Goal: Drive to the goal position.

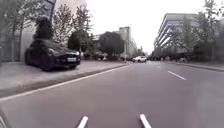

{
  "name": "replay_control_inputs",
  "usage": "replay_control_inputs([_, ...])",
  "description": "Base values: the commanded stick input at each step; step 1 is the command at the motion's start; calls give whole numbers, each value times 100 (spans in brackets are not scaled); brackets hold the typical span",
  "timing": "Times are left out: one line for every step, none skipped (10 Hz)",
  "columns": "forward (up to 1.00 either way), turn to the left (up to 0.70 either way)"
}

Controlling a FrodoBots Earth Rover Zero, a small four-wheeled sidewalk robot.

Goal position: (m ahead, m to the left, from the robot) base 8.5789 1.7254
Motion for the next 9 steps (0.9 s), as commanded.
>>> replay_control_inputs([70,-14])
replay_control_inputs([70,-14])
replay_control_inputs([70,-11])
replay_control_inputs([70,0])
replay_control_inputs([70,0])
replay_control_inputs([70,0])
replay_control_inputs([70,-11])
replay_control_inputs([70,-14])
replay_control_inputs([70,-12])
